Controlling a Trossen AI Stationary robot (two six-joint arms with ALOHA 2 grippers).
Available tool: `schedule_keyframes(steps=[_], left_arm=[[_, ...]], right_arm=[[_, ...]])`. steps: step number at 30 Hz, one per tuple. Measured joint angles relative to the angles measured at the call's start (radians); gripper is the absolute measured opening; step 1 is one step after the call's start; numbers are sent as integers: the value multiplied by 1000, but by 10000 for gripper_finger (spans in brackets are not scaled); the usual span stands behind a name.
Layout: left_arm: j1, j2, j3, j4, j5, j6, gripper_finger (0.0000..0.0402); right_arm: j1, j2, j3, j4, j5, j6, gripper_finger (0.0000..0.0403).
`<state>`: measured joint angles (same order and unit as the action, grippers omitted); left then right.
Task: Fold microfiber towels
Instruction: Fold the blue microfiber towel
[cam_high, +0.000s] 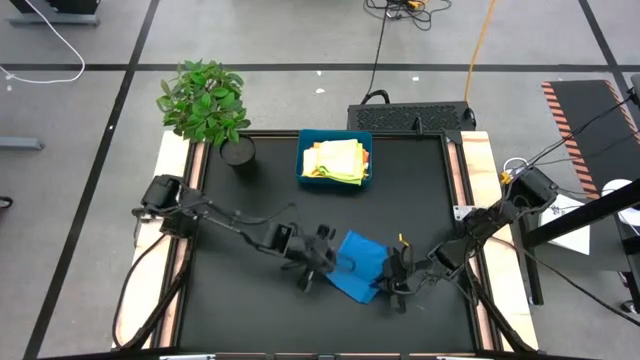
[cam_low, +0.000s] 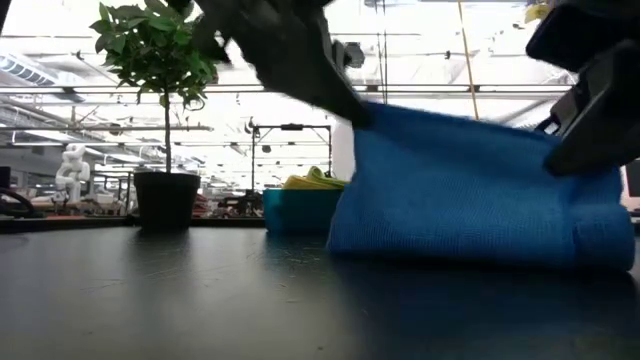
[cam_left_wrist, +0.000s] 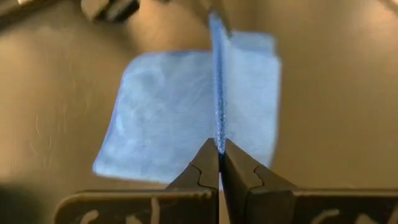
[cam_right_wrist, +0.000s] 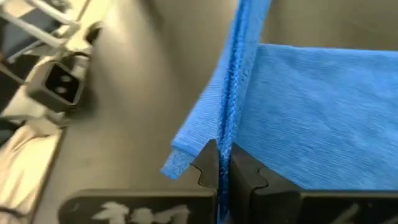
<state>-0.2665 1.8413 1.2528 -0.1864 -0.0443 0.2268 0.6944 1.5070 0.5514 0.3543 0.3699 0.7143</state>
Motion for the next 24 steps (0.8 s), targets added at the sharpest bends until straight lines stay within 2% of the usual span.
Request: schedule_keyframes(steps=[6, 12, 24], left_arm=[[99, 58, 0, 23, 76, 28, 4], [161, 107, 0, 40, 81, 42, 3], [207, 153, -1, 105, 78, 60, 6]], right_arm=[[-1, -17, -1, -90, 67, 75, 0], [-6, -27, -3, -208, 176, 89, 0], [-68, -26, -67, -220, 177, 181, 1]])
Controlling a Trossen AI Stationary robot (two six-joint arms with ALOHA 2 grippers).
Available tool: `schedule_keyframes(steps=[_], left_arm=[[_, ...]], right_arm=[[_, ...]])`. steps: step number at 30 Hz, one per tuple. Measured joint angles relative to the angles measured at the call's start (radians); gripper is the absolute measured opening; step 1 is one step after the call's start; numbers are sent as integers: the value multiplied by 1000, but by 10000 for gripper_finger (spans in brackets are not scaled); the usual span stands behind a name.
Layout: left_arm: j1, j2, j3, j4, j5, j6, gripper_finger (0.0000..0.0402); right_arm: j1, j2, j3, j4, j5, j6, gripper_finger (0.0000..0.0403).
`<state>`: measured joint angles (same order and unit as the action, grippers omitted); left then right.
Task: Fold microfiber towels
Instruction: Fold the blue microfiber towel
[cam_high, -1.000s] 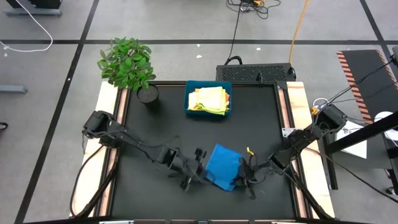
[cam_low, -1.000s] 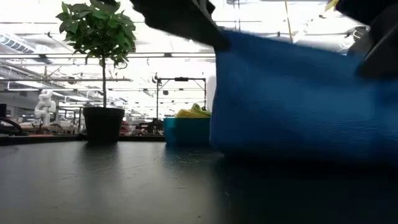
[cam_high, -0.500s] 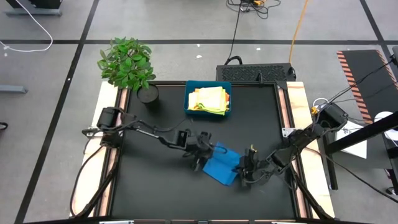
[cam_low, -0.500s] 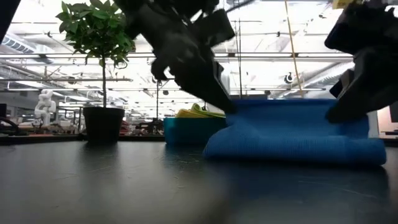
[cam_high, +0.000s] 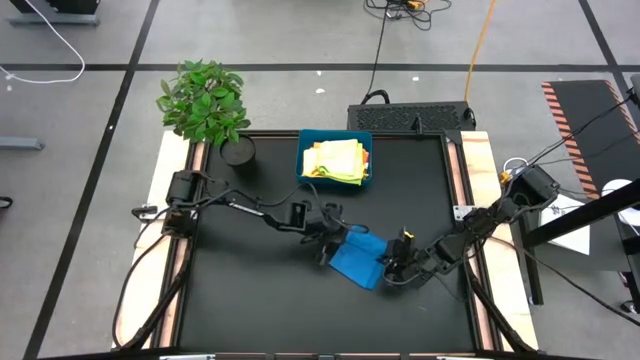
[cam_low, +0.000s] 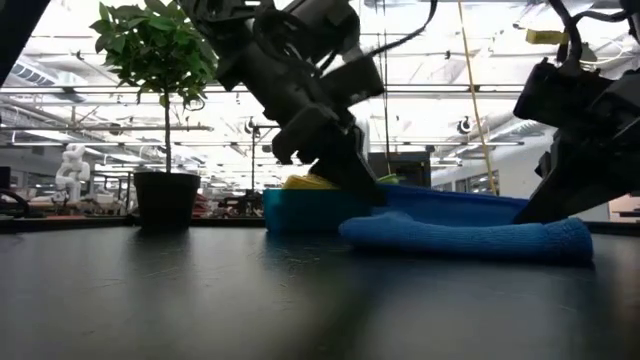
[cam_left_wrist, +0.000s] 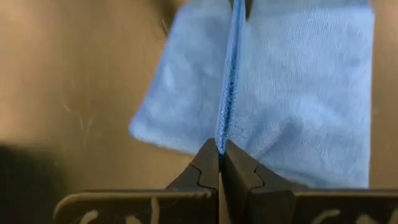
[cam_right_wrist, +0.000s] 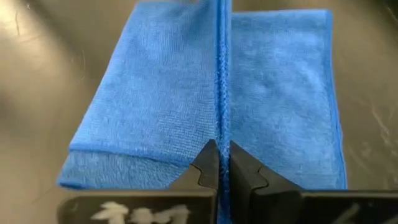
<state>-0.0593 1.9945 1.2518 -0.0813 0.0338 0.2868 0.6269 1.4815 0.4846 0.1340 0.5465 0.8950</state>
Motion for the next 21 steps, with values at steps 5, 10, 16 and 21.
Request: schedule_keyframes(steps=[5, 10, 16, 21], left_arm=[[-2, 9, -1, 26, -2, 33, 8], [-9, 6, 0, 27, -17, 43, 6], [-14, -2, 0, 55, -21, 52, 13], [-4, -2, 0, 83, -66, 71, 5]], right_arm=[[1, 0, -3, 32, -3, -21, 3], [15, -20, -3, 71, -5, -58, 1], [44, -74, -3, 67, 68, -111, 1], [43, -82, -3, -23, 83, -70, 1]])
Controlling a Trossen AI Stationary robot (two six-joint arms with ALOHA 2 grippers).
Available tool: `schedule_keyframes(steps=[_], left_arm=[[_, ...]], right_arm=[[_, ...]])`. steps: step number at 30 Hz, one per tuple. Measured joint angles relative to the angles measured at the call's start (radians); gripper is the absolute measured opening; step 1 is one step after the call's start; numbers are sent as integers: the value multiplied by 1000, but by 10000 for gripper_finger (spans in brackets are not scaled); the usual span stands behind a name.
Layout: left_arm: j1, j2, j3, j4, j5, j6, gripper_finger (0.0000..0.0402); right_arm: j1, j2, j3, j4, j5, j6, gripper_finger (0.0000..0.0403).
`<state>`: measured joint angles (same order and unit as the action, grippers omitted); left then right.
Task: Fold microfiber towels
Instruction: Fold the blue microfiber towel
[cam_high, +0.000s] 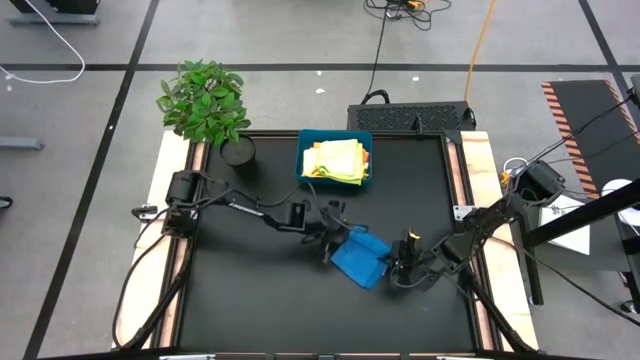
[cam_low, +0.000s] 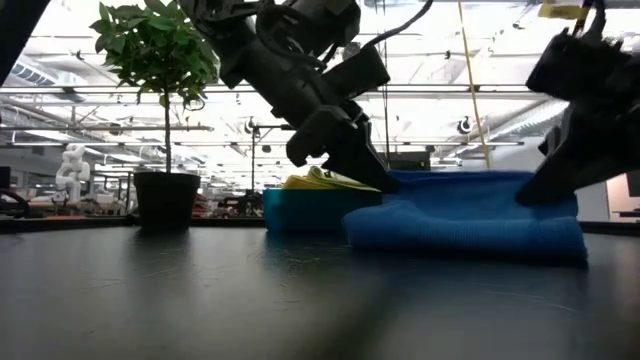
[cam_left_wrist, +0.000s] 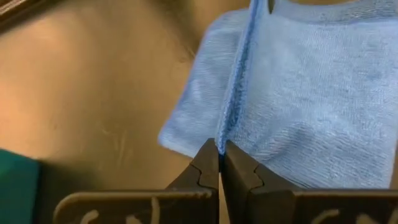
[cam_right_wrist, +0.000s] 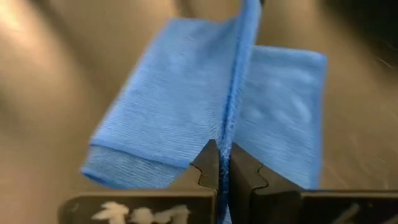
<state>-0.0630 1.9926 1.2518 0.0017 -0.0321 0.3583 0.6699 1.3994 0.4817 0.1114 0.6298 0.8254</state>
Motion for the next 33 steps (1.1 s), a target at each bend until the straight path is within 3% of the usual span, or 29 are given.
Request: schedule_keyframes(steps=[5, 11, 24, 33], left_arm=[[25, 0, 0, 15, -4, -1, 17], [48, 0, 0, 2, 28, -28, 23], [-11, -13, 1, 11, 58, -44, 24], [-51, 30, 0, 22, 58, -66, 24]], right_arm=[[-14, 6, 0, -109, 14, 105, 0], [-35, 10, -58, -34, -7, 132, 13], [-39, -21, -95, 101, -53, 79, 96], [-52, -80, -96, 77, -2, 1, 106]])
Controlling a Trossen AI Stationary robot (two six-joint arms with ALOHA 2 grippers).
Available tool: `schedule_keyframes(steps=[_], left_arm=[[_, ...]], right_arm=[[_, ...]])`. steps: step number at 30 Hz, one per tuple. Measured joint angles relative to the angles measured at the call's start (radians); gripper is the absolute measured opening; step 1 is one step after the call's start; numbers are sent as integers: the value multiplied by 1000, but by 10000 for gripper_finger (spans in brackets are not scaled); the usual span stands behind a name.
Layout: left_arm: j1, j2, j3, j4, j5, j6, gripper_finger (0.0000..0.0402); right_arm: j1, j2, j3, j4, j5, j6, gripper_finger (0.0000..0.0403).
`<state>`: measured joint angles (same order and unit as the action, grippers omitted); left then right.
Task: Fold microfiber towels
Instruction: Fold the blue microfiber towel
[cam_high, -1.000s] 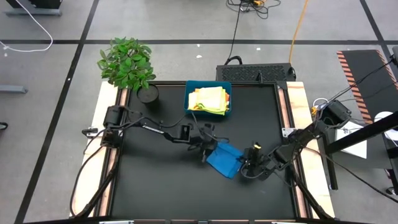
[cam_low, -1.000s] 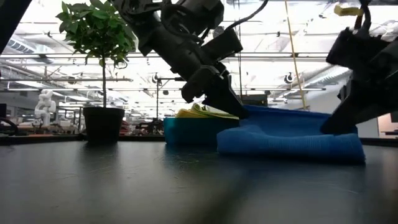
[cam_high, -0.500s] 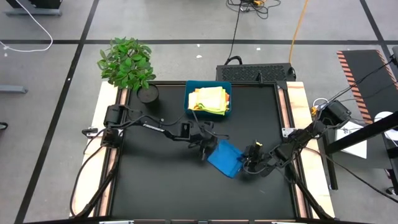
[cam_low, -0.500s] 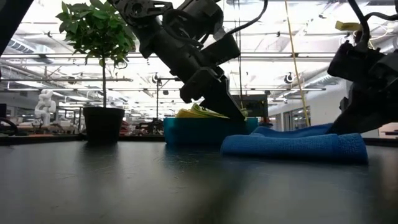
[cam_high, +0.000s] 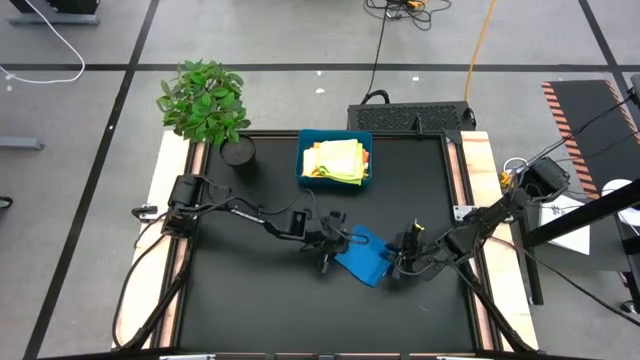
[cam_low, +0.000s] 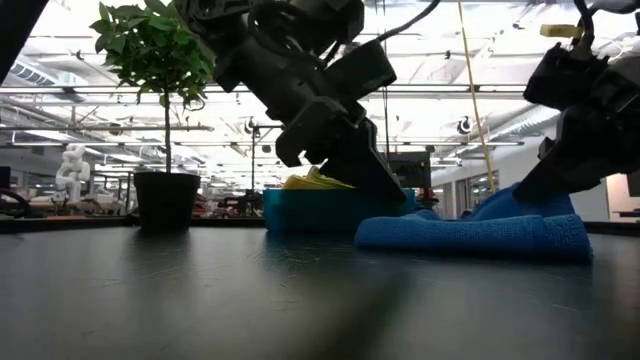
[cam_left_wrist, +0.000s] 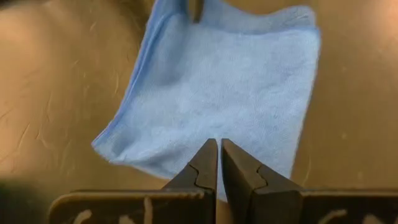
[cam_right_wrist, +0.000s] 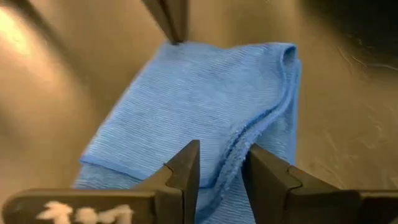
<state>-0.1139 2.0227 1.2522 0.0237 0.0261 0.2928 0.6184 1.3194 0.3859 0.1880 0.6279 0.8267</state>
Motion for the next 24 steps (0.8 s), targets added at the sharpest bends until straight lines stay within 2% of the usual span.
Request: schedule_keyframes(steps=[6, 11, 18, 24], left_arm=[[3, 0, 0, 40, 0, -18, 24], [4, 0, 0, 60, -1, -13, 24], [7, 3, 0, 59, -1, -10, 24], [10, 38, 0, 63, -2, -33, 24]], right_arm=[[-15, 0, -1, -37, -11, -12, 107], [-17, 0, -1, -104, -105, 0, 114], [-17, -10, -1, -133, -105, -25, 116], [-17, -94, -1, -274, -105, 12, 116]])
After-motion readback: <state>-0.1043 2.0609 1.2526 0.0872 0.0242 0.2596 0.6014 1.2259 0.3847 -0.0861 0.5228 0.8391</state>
